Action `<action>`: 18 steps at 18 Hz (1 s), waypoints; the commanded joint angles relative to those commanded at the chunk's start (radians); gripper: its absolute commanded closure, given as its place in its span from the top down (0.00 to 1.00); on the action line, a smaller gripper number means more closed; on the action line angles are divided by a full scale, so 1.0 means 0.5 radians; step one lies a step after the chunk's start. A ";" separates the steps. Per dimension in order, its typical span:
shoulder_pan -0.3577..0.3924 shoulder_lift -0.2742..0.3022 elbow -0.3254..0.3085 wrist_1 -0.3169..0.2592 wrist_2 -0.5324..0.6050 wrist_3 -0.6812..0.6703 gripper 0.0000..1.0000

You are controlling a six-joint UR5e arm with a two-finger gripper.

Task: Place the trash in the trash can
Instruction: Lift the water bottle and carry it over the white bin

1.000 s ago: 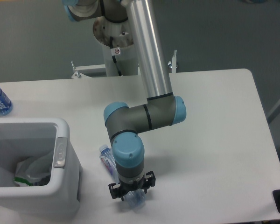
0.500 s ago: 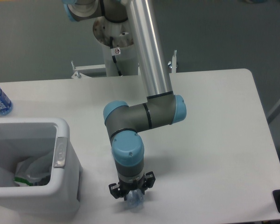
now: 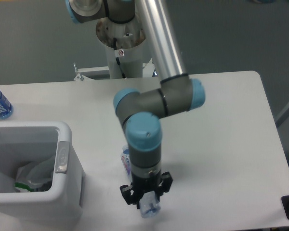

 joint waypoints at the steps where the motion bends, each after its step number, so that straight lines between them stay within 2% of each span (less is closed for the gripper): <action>1: 0.031 0.031 0.058 0.000 -0.132 -0.006 0.61; 3: 0.052 0.086 0.151 0.003 -0.280 -0.003 0.60; 5: 0.046 0.150 0.200 0.006 -0.305 -0.003 0.60; 11: -0.107 0.319 0.240 0.224 -0.314 -0.015 0.60; 18: -0.380 0.350 0.305 0.245 -0.308 -0.028 0.60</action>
